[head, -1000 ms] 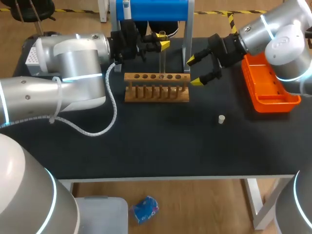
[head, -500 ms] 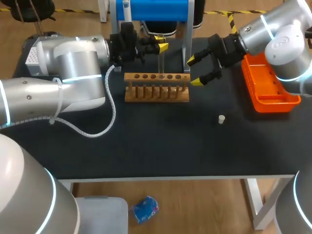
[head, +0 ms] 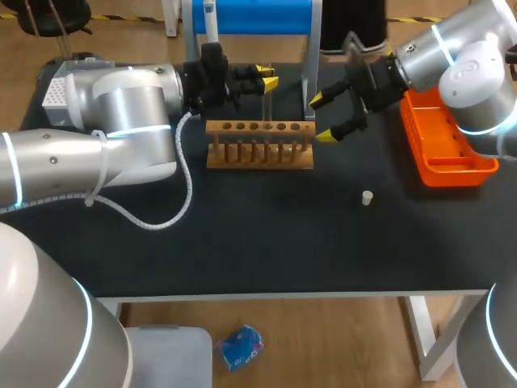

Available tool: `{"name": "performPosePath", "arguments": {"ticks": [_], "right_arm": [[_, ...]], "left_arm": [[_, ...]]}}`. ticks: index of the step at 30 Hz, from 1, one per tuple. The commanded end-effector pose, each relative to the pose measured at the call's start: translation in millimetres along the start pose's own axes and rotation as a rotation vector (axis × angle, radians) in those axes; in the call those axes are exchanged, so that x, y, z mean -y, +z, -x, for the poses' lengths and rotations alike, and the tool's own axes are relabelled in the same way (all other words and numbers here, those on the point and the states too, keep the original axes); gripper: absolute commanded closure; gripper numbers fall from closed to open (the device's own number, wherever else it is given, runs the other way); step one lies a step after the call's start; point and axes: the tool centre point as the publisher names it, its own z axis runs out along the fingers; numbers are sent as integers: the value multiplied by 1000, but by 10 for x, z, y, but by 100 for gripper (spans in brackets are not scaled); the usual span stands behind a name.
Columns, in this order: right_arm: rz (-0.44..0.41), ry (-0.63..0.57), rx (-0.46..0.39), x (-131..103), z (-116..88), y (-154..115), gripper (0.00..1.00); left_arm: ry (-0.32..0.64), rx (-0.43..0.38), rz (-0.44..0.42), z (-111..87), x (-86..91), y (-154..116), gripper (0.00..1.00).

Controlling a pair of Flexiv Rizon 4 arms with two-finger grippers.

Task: Invert the test tube, pick up the pipette, mount the tip to pipette, aspirate from beaker and dispense into the tube, eject the tip, return the pipette, and cap with the stopper.

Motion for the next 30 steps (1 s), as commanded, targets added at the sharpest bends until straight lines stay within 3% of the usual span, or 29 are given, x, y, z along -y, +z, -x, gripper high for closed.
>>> {"name": "performPosePath", "arguments": {"ticks": [1,30], "right_arm": [[-1,0,-2,3,3,-1,0],[-1,0,-2,3,3,-1,0]], "left_arm": [[-4,-4,0,38,-61,27,100],[-57,-15,30,68,-388,40,100]]}}
